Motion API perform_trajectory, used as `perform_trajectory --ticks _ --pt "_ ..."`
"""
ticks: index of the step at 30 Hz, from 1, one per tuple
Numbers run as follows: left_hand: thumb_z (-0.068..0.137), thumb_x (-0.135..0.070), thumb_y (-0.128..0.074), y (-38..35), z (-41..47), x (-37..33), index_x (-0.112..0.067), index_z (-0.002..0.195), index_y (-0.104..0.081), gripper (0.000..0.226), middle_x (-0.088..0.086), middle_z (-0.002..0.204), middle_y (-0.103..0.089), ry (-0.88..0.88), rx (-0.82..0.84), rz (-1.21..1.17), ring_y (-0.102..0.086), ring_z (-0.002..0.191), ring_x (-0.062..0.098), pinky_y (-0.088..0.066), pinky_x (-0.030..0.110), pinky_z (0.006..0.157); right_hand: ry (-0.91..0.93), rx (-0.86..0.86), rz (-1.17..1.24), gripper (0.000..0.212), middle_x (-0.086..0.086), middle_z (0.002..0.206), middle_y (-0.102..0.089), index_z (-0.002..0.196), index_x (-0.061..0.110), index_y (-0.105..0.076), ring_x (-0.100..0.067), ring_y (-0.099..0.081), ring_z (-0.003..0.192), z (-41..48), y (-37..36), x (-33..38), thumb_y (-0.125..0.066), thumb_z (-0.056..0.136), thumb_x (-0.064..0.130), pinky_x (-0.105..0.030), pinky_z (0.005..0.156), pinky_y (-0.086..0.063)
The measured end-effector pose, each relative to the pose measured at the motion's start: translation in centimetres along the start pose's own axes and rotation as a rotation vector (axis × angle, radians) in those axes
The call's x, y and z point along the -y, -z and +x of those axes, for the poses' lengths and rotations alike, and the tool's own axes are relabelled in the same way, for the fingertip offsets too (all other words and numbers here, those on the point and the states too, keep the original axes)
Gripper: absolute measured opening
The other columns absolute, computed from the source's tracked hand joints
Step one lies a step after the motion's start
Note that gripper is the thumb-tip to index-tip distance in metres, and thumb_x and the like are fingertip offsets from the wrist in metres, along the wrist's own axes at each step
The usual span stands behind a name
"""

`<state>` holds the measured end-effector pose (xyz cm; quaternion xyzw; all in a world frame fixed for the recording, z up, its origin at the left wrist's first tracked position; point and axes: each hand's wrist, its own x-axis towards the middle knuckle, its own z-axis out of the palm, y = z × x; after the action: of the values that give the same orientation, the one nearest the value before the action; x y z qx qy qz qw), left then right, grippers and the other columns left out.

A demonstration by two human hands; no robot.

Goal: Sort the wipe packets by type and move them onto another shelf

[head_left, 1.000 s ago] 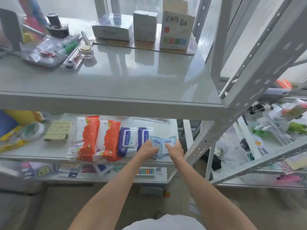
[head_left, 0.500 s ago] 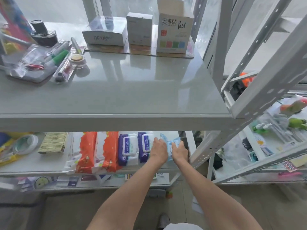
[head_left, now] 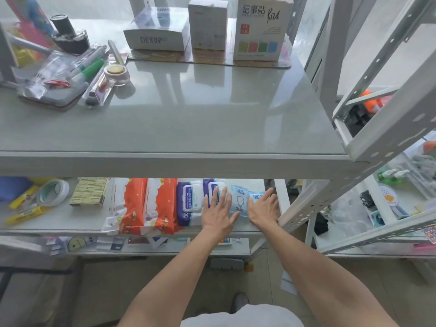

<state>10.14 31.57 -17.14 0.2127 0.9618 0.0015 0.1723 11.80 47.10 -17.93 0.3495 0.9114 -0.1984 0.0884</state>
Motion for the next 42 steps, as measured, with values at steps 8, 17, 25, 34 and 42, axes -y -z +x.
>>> perform_trajectory --ticks 8,17,25,34,42 --pt "0.103 -0.065 -0.015 -0.4 -0.6 1.2 -0.023 0.164 0.003 0.076 -0.004 0.168 0.026 -0.063 0.023 0.057 0.03 0.152 0.025 0.005 0.057 0.125 0.122 0.074 -0.011 0.075 -0.016 0.168 0.02 0.155 0.055 0.005 -0.056 -0.01 0.15 -1.5 -2.0 0.7 -0.019 0.09 0.083 -0.072 0.116 -0.022" --pt "0.103 -0.064 -0.017 -0.6 -1.4 2.0 -0.026 0.164 0.001 0.074 -0.007 0.168 0.027 -0.061 0.014 0.042 0.03 0.152 0.023 0.005 0.064 0.122 0.144 0.094 -0.051 0.08 -0.015 0.167 0.023 0.156 0.056 -0.008 -0.056 0.0 0.152 -1.1 -2.5 0.9 -0.02 0.084 0.089 -0.075 0.115 -0.02" --pt "0.104 -0.059 -0.024 -0.3 -1.8 1.1 -0.029 0.163 0.006 0.073 -0.003 0.169 0.023 -0.069 -0.02 0.046 0.026 0.154 0.027 0.012 0.064 0.119 0.157 0.129 -0.019 0.069 -0.011 0.168 0.026 0.157 0.052 0.0 -0.047 0.013 0.154 -1.5 -2.9 1.0 -0.015 0.095 0.078 -0.066 0.121 -0.004" --pt "0.108 -0.037 -0.025 0.4 -2.4 0.4 -0.019 0.164 0.002 0.065 -0.003 0.171 0.013 -0.131 0.045 0.111 0.022 0.155 0.03 0.015 0.062 0.119 0.154 0.074 0.063 0.058 -0.015 0.169 0.019 0.163 0.034 0.0 -0.04 0.013 0.156 0.3 -2.7 1.4 -0.021 0.11 0.042 -0.054 0.127 0.002" --pt "0.107 -0.034 -0.031 1.4 -3.1 0.8 -0.015 0.164 -0.006 0.065 0.001 0.172 0.008 -0.119 0.059 -0.077 0.011 0.158 0.025 -0.002 0.052 0.126 0.156 0.061 0.015 0.065 -0.014 0.17 0.019 0.164 0.024 0.005 -0.033 0.013 0.158 -2.1 -1.5 0.5 -0.022 0.107 0.043 -0.051 0.128 0.001"
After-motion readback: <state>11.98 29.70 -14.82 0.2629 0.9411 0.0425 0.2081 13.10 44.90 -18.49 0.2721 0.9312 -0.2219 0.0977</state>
